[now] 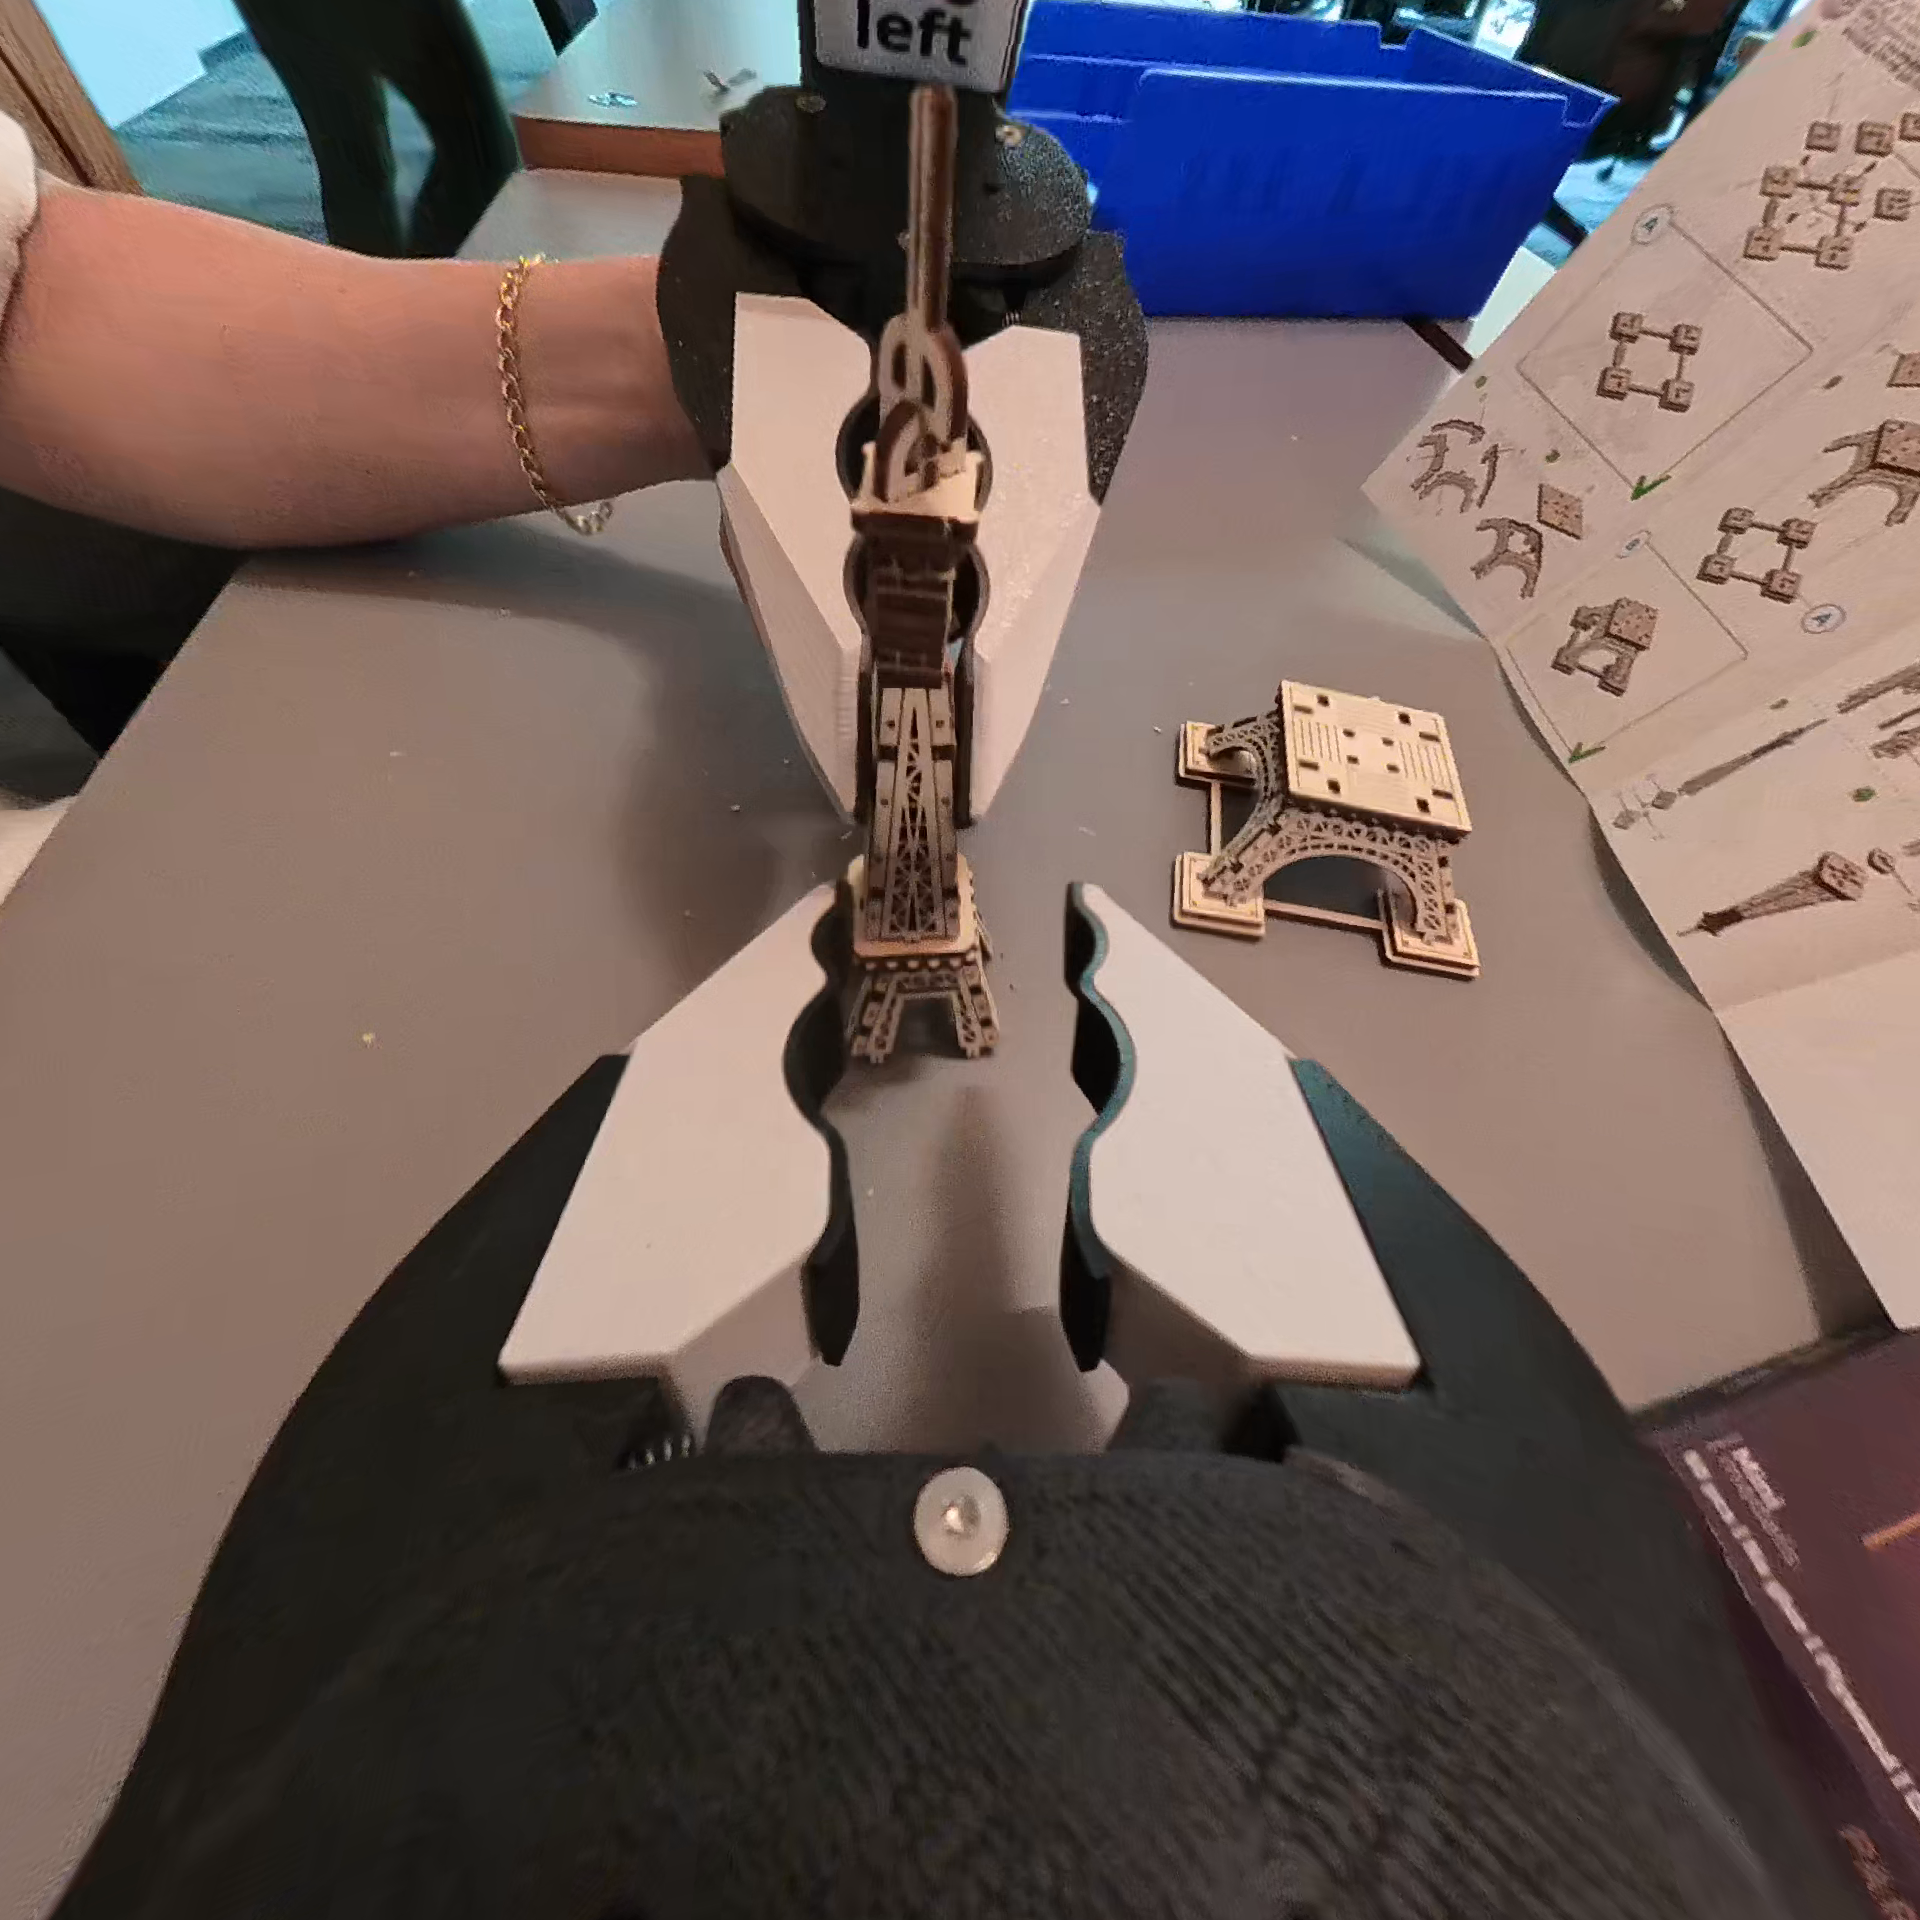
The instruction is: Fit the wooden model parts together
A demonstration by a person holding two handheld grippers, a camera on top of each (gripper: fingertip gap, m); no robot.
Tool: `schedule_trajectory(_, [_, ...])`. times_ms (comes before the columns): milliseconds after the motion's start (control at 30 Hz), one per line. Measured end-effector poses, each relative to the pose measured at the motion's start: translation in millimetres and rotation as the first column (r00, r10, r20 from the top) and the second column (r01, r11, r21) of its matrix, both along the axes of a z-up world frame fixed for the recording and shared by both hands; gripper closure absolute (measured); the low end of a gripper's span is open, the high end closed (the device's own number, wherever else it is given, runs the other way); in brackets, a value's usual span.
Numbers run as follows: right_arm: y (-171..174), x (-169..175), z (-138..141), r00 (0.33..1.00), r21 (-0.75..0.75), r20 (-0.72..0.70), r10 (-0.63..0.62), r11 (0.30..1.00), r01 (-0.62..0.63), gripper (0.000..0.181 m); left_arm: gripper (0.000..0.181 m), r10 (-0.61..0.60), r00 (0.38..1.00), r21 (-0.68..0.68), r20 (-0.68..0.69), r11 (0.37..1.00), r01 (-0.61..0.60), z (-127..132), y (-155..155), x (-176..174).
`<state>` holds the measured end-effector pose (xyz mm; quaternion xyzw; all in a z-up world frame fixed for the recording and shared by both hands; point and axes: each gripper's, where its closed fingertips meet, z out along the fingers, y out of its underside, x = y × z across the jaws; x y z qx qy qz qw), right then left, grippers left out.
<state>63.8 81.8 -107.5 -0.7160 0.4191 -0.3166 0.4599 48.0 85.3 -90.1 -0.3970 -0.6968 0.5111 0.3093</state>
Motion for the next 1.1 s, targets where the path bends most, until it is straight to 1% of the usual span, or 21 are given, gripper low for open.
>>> schedule_trajectory(100, [-4,-8,-10,0.999,-0.022,-0.032,0.009,1.000,-0.010,0.134,0.169,0.001,1.000,-0.029,-0.001,1.000,-0.001,3,-2,1])
schedule_trajectory(133, [-4,-9,-10,0.999,-0.023,-0.029,0.015,1.000,-0.016,0.133,0.169,0.001,1.000,-0.034,-0.004,0.999,-0.002,3,-3,1])
schedule_trajectory(267, [-3,-7,-16,0.999,-0.053,-0.054,0.008,0.999,-0.011,0.131,0.169,-0.003,0.999,-0.015,-0.034,1.000,0.002,3,-5,2])
schedule_trajectory(333, [-3,-6,-18,0.998,-0.075,-0.063,0.002,0.997,-0.007,0.131,0.169,0.011,1.000,-0.009,-0.021,1.000,-0.011,1,-6,5])
schedule_trajectory(467, [-7,-3,-18,0.998,-0.086,-0.051,-0.027,0.996,0.023,0.135,0.169,0.018,0.999,0.036,-0.052,0.999,-0.016,0,-5,5])
schedule_trajectory(633, [-2,-1,-16,0.999,-0.081,-0.038,-0.013,0.997,0.010,0.138,0.169,0.039,0.998,0.014,-0.044,0.999,-0.038,-1,-7,7])
schedule_trajectory(700, [-1,0,-19,0.999,-0.106,-0.051,-0.011,0.994,0.006,0.138,0.169,0.067,0.997,0.018,-0.045,0.998,-0.066,-1,-10,8])
schedule_trajectory(800, [-1,2,-22,0.998,-0.135,-0.058,-0.017,0.991,0.009,0.139,0.169,0.068,0.996,0.022,-0.055,0.998,-0.067,-1,-10,7])
schedule_trajectory(900, [-3,4,-19,0.999,-0.121,-0.037,-0.026,0.992,0.022,0.145,0.169,0.069,0.997,0.018,-0.044,0.998,-0.068,-1,-9,7])
schedule_trajectory(1033, [-2,5,-19,0.999,-0.119,-0.039,-0.019,0.993,0.014,0.147,0.169,0.073,0.996,0.034,-0.044,0.997,-0.072,-1,-11,6])
schedule_trajectory(1100, [1,4,-20,0.999,-0.129,-0.044,0.000,0.992,-0.005,0.154,0.169,0.081,0.995,0.042,-0.049,0.996,-0.079,-1,-13,5])
